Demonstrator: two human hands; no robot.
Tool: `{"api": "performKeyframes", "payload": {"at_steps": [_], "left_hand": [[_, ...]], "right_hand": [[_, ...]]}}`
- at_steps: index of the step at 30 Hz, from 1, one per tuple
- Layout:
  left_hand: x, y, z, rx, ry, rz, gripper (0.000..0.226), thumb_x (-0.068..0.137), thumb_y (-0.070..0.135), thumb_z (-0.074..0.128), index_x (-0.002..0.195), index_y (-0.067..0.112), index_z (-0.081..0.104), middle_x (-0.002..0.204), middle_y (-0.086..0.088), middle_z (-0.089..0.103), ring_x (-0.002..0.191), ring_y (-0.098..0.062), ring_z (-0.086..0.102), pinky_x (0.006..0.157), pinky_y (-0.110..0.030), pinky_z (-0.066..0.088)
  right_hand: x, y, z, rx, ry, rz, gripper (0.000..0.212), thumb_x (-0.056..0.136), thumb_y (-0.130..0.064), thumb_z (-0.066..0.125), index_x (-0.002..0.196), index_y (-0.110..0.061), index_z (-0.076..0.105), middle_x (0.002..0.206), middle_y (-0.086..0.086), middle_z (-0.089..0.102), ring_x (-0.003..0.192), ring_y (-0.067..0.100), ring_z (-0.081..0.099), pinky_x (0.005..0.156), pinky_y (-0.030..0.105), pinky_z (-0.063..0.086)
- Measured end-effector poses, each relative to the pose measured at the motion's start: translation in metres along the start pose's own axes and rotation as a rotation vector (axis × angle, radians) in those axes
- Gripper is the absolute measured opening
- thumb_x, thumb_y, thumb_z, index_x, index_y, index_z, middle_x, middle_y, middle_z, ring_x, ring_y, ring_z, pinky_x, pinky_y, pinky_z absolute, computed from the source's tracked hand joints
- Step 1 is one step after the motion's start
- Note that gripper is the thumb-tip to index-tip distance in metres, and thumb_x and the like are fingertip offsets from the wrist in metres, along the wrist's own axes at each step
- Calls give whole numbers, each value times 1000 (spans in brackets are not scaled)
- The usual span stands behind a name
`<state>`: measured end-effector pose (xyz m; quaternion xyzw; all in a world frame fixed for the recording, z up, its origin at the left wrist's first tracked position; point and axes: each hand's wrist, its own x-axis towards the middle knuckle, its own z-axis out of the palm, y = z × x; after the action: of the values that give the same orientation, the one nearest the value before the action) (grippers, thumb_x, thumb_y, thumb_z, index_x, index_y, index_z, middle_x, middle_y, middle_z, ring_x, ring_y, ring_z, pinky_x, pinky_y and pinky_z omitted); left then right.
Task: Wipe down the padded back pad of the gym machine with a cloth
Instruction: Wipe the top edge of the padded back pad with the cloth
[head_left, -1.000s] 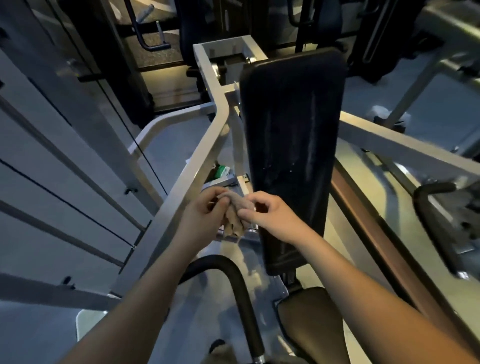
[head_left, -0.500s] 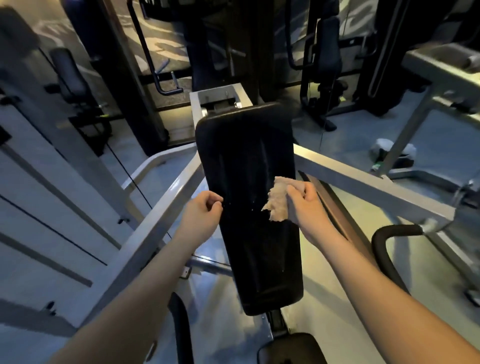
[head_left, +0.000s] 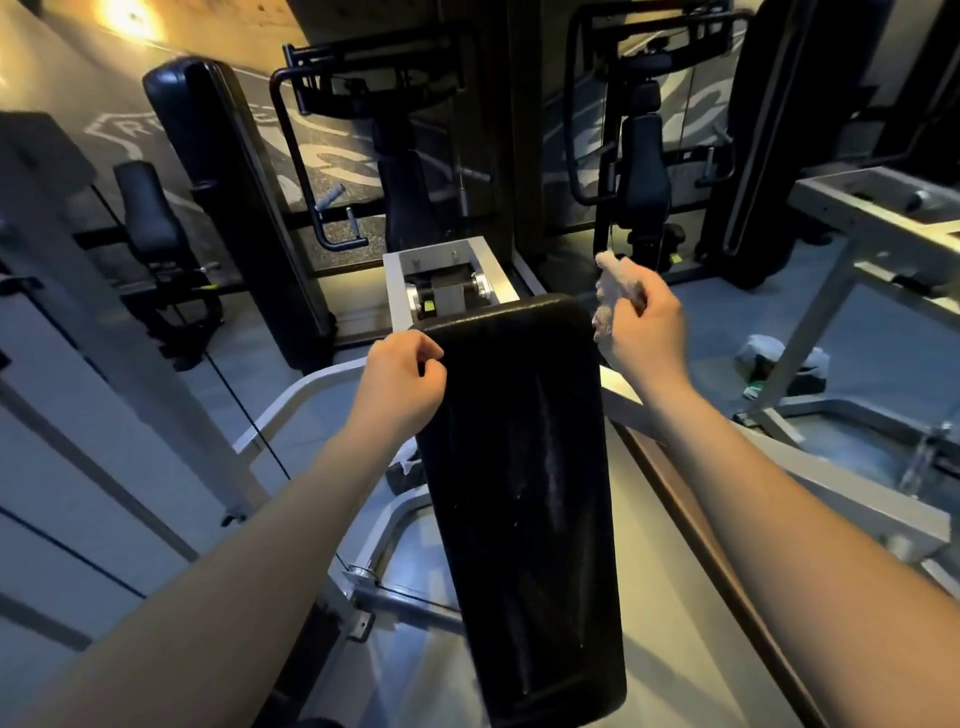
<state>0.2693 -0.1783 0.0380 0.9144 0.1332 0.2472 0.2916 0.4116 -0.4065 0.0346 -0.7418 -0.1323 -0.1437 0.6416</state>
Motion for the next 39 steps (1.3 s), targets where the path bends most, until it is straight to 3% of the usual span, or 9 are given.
{"api": "performKeyframes", "payload": {"at_steps": [4, 10, 13, 17, 22, 28, 31, 34, 39], "left_hand": [[34, -6, 0, 22, 42, -6, 14, 94, 13, 53, 102, 17, 64, 100, 3, 57, 84, 1, 49, 62, -7, 33], [87, -21, 16, -34, 79, -142, 19, 99, 20, 45, 95, 11, 61, 98, -3, 59, 89, -19, 53, 65, -26, 37], [100, -28, 41, 7, 47, -282, 30, 102, 25, 35, 92, 9, 57, 101, -9, 61, 85, -24, 48, 68, -33, 30], [96, -31, 54, -19, 204, -325, 38, 103, 31, 32, 88, 8, 58, 77, -1, 54, 69, -21, 47, 58, -36, 33], [94, -35, 56, -24, 235, -250, 40, 102, 29, 34, 84, 4, 58, 75, -8, 57, 63, -15, 44, 54, -33, 32], [94, -38, 58, -10, 254, -244, 42, 101, 31, 31, 81, 5, 58, 73, -7, 57, 68, -23, 50, 56, -34, 35], [94, -39, 59, 17, 278, -230, 42, 102, 30, 31, 80, 5, 57, 71, -7, 56, 66, -22, 50, 54, -33, 33], [93, -38, 61, 48, 294, -226, 40, 101, 29, 32, 79, 8, 57, 70, -4, 55, 65, -22, 49, 51, -32, 30], [92, -37, 60, 55, 291, -236, 40, 100, 30, 31, 79, 8, 57, 73, -6, 57, 72, -29, 52, 53, -34, 30]], "right_hand": [[21, 14, 24, -399, -329, -212, 51, 97, -3, 47, 144, -20, 57, 145, 5, 58, 136, 23, 51, 113, 30, 38], [27, 30, 23, -533, -498, -367, 46, 111, -28, 32, 156, -23, 40, 153, -8, 43, 141, 6, 34, 120, 29, 26], [42, 39, 18, -476, -530, -262, 43, 113, -33, 31, 154, -31, 43, 154, -11, 45, 140, 4, 38, 116, 27, 30], [56, 38, 34, -556, -537, -319, 40, 111, -27, 35, 147, -23, 53, 146, -6, 55, 132, 10, 48, 105, 21, 35], [54, 5, 76, -835, -642, -603, 49, 106, -45, 25, 108, -19, 66, 102, 1, 70, 95, 25, 63, 86, 46, 52], [76, 8, 43, -802, -749, -531, 40, 112, -37, 35, 145, -30, 56, 139, -7, 63, 128, 16, 55, 101, 31, 46], [73, 20, 25, -705, -625, -444, 39, 112, -32, 35, 143, -31, 59, 139, -9, 64, 130, 15, 55, 103, 27, 42], [59, 16, 46, -729, -534, -443, 36, 111, -27, 36, 126, -21, 68, 121, 2, 71, 116, 24, 62, 101, 44, 50], [37, 0, 80, -719, -631, -639, 29, 108, -24, 46, 129, -18, 64, 122, 1, 70, 115, 24, 62, 98, 42, 49]]}}
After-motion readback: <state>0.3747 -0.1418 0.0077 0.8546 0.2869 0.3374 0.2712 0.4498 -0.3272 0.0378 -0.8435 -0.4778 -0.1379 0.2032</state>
